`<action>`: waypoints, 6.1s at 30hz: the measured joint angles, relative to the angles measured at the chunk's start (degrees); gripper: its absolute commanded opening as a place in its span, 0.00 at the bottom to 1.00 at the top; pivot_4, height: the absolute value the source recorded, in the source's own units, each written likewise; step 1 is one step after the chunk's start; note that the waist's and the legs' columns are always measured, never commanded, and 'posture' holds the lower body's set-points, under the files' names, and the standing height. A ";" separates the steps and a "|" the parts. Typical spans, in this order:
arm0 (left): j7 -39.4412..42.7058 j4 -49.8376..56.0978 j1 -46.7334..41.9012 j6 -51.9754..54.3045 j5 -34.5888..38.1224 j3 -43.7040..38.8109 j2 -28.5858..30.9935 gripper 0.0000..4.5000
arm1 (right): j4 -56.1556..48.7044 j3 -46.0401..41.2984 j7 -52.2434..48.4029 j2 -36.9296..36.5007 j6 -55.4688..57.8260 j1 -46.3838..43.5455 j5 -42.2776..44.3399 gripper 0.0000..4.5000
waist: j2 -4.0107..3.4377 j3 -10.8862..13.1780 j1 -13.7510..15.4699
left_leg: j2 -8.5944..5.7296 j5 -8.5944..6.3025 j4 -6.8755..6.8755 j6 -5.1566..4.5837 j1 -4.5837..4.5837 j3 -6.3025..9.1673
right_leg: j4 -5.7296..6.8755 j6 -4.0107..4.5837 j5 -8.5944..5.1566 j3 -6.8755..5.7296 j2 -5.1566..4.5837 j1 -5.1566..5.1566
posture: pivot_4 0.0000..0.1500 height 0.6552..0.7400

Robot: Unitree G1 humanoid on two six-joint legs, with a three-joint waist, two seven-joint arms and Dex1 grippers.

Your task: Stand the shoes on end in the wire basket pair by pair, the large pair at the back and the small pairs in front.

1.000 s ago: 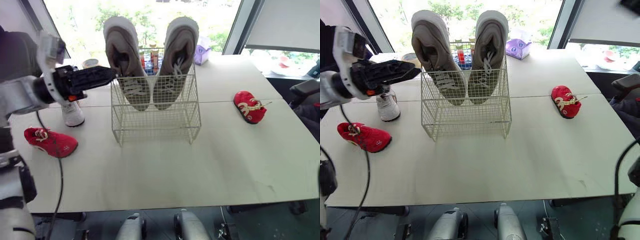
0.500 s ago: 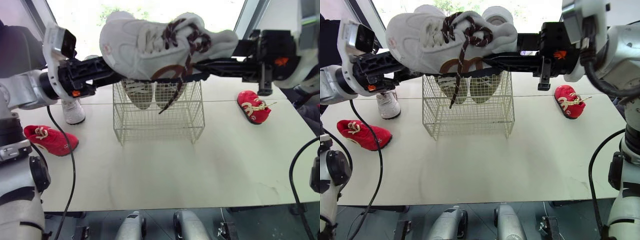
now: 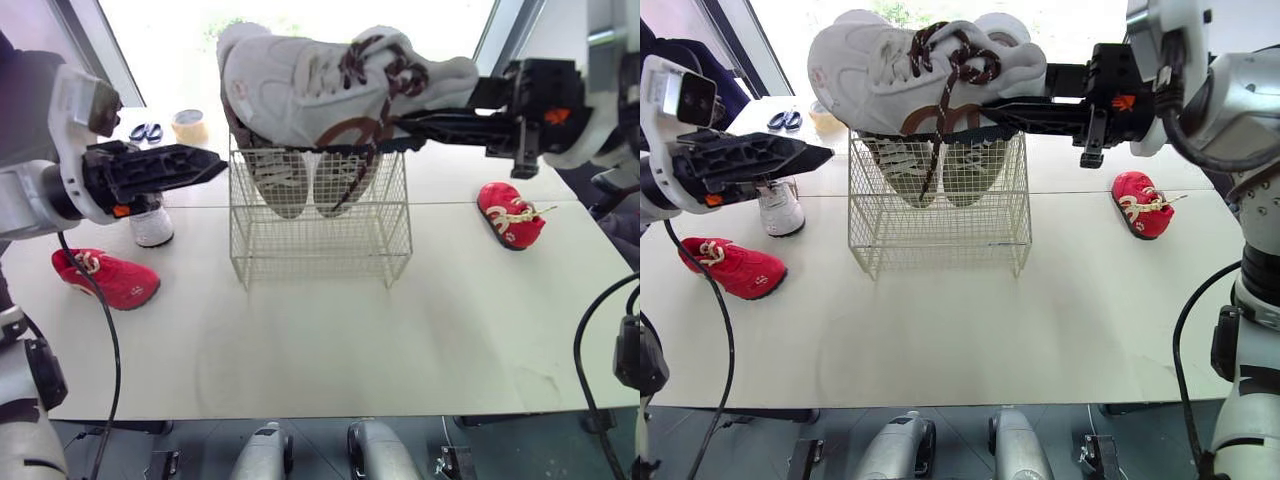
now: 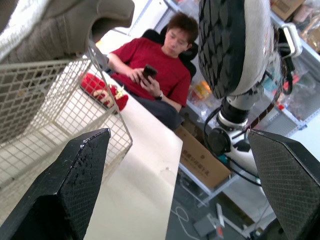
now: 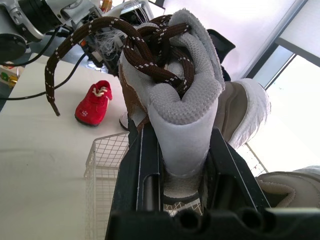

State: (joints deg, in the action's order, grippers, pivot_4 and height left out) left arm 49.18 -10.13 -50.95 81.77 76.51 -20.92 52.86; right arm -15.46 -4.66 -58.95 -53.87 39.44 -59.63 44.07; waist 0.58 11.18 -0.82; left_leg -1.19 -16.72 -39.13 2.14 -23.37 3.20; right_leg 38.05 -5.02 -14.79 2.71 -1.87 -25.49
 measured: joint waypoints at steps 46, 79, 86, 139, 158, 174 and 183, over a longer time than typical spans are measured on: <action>-32.91 16.81 3.27 -24.36 9.10 -8.93 -39.94 0.06 | -7.93 -10.28 61.14 49.42 4.90 15.56 41.30 0.99 | 0.16 -0.16 -0.20 | 0.02 0.13 -0.06 0.22 0.02 0.08 | 0.25 0.09 0.08 -0.02 0.03 -0.04 | 1.00 1.00; -16.27 24.37 18.45 -29.83 -11.50 10.73 -8.77 0.60 | 5.76 -5.27 33.54 14.41 0.17 3.60 23.62 0.14 | 0.10 -0.12 -0.28 | -0.01 0.02 0.12 -0.16 0.10 0.00 | -0.05 0.10 0.07 -0.10 0.31 0.12 | 1.00 1.00; -10.27 33.45 19.54 -28.07 -15.00 10.62 -0.86 0.60 | 21.23 3.11 3.69 5.18 -7.23 -0.99 3.60 0.14 | 0.11 -0.12 -0.68 | 0.11 -0.06 0.11 -0.29 0.17 -0.10 | -0.06 0.10 0.07 -0.01 0.18 0.15 | 1.00 1.00; -23.82 7.04 9.50 -25.38 -19.45 0.05 7.06 1.00 | -2.10 -0.16 -12.24 5.29 19.47 1.76 7.07 1.00 | 0.13 -0.12 -0.26 | 0.02 0.03 0.08 -0.11 0.16 0.11 | 0.05 0.12 0.09 -0.16 0.12 0.14 | 1.00 1.00; -25.63 -59.61 -14.73 -45.90 -60.33 16.46 -2.10 1.00 | -6.79 8.62 -15.34 -0.79 12.42 4.85 0.70 1.00 | 0.30 -0.14 -0.24 | -0.02 0.02 -0.02 -0.15 -0.02 0.12 | 0.06 0.09 0.09 -0.26 0.04 0.00 | 1.00 1.00; -39.79 -67.98 -16.94 -57.39 -63.45 4.12 -13.31 0.39 | -7.42 5.22 -6.01 -0.17 16.97 3.47 4.06 1.00 | 0.33 -0.16 0.14 | -0.06 0.01 -0.02 -0.16 -0.02 0.15 | 0.11 0.07 0.11 -0.26 -0.09 0.00 | 1.00 1.00; -43.28 -67.69 -16.31 -58.19 -63.80 -0.61 -15.02 0.01 | -8.25 2.47 -1.41 -0.40 20.28 3.17 7.36 1.00 | 0.35 -0.18 0.38 | -0.12 0.01 -0.03 -0.16 -0.01 0.16 | 0.14 0.06 0.12 -0.27 -0.16 0.03 | 1.00 1.00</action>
State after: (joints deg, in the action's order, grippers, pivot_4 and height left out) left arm 5.90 -77.82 -67.26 23.58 12.70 -21.54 37.84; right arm -23.71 -2.19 -60.36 -54.27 59.73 -56.46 51.43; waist 0.93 11.00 -0.44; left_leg -1.30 -16.71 -39.16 1.98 -23.38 3.35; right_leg 38.19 -4.97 -14.67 2.44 -2.03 -25.46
